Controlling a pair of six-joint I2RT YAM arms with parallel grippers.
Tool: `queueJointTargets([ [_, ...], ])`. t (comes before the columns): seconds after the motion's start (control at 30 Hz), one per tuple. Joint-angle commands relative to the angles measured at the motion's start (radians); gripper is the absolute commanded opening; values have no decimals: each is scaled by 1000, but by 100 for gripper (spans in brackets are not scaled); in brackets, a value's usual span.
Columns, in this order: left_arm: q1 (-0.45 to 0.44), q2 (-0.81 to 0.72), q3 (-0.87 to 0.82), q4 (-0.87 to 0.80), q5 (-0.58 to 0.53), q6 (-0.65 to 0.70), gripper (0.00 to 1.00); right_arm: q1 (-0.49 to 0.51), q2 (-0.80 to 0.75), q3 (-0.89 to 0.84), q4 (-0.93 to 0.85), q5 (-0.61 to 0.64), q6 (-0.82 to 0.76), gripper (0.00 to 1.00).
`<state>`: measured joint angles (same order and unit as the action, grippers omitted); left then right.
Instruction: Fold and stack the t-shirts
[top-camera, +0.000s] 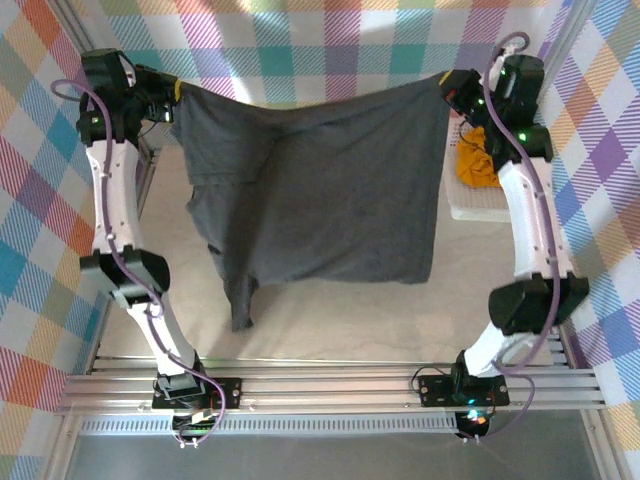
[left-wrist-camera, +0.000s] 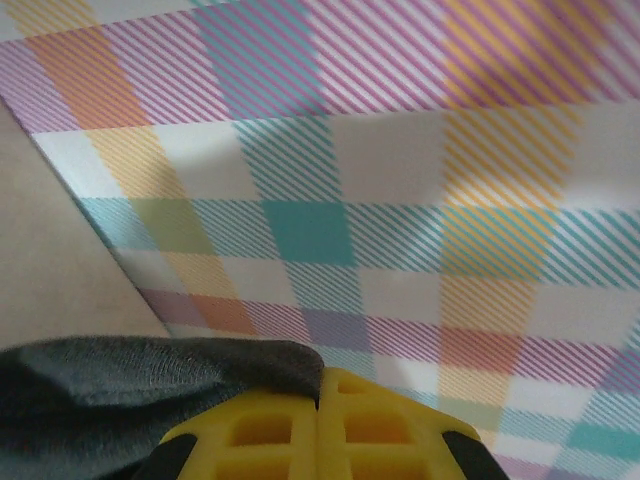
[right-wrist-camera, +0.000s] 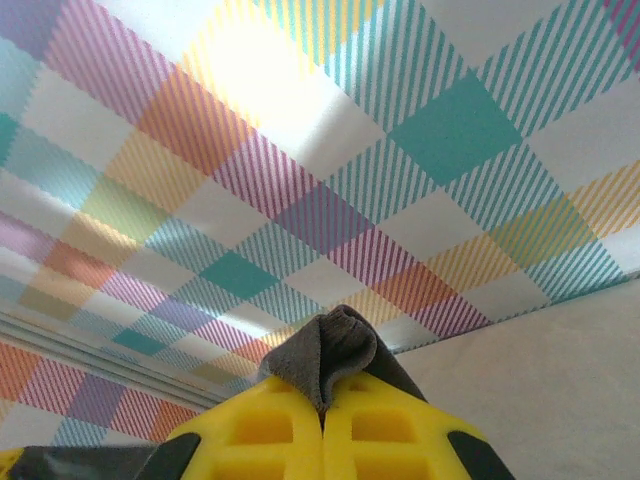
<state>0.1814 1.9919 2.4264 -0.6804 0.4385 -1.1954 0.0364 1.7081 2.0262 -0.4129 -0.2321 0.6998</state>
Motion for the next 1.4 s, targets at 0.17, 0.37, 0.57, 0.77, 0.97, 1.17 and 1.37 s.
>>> queueJointTargets([
  [0.17, 102, -60, 307, 86, 90, -125, 0, -56, 58, 398, -69, -6, 56, 0],
  [0.37, 123, -309, 154, -198, 54, 28, 0, -90, -124, 184, -157, 41, 38, 0],
  [0.57, 47, -711, -734, -34, -19, 59, 18, -94, -494, -510, -116, 138, 121, 0],
  [0.77, -4, -708, -1224, -12, -67, 214, 65, -94, -670, -1084, -127, 177, 149, 48],
  [0.97, -13, -673, -1384, -101, -165, 401, 73, -34, -648, -1191, -132, 157, 78, 51],
  [1.17, -13, -642, -1475, -50, -172, 413, 68, 107, -509, -1153, -99, 195, 36, 44],
  [1.37, -27, -520, -1436, 36, -162, 364, 51, 238, -238, -1014, -38, 194, -27, 30],
])
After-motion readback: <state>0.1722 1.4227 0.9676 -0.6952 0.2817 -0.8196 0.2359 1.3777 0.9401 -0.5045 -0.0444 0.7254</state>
